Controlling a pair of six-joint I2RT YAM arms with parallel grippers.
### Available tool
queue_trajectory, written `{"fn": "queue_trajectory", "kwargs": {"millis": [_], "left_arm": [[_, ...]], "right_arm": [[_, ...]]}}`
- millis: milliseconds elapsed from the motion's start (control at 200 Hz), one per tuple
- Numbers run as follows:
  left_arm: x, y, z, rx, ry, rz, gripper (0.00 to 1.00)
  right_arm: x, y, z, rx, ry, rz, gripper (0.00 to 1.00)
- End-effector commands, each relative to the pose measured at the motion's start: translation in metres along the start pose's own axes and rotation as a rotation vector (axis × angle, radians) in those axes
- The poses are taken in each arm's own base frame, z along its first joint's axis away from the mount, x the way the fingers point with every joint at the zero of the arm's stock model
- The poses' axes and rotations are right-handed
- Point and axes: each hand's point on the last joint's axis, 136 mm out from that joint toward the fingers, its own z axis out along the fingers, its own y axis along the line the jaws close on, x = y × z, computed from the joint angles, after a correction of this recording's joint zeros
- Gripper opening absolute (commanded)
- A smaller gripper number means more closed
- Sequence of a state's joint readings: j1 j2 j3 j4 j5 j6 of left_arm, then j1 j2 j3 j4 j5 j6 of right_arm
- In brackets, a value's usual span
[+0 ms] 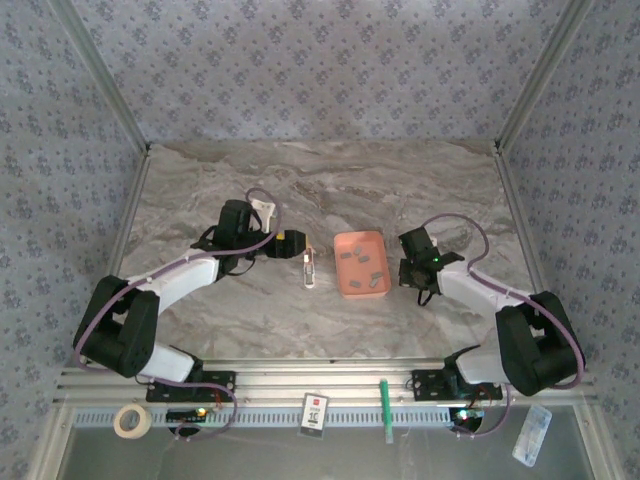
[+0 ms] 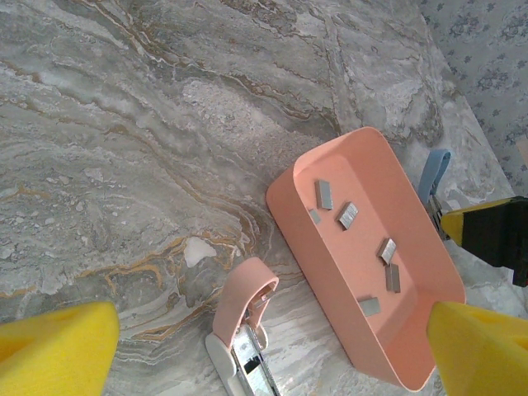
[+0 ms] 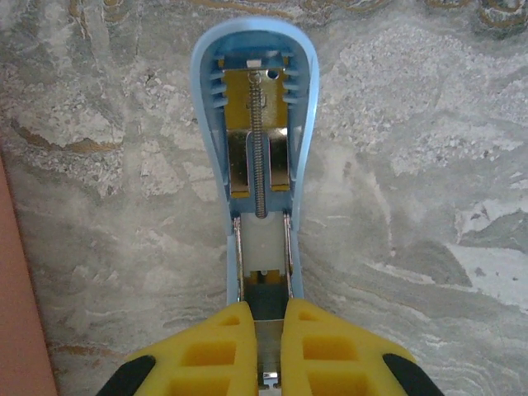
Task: Load the staples into the stapler
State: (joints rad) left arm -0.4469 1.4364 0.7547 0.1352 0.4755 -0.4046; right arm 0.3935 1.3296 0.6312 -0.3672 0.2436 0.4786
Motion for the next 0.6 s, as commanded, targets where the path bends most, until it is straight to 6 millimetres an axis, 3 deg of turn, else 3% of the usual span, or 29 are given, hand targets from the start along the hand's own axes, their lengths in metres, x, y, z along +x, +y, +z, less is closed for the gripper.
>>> {"fn": "queue_trajectory", "kwargs": {"millis": [0,230,595], "left_arm": [[-0.002,-0.001,0.0,0.016,-0.009,0.006,0.96],[-0.003,-0.002,0.0,0.017,-0.011,0.007,0.96],[-0.005,-0.004,-0.002,0.018,-0.02,0.009,0.96]], "right_arm": [[0.002,-0.002,-0.003,0.02,0.02,-0.018,0.11],[0.001,0.002,-0.005,-0.003,0.042,-0.004,0.26],[-0.023,0.004,-0.041,-0.082,0.0,0.039,0.36]]}}
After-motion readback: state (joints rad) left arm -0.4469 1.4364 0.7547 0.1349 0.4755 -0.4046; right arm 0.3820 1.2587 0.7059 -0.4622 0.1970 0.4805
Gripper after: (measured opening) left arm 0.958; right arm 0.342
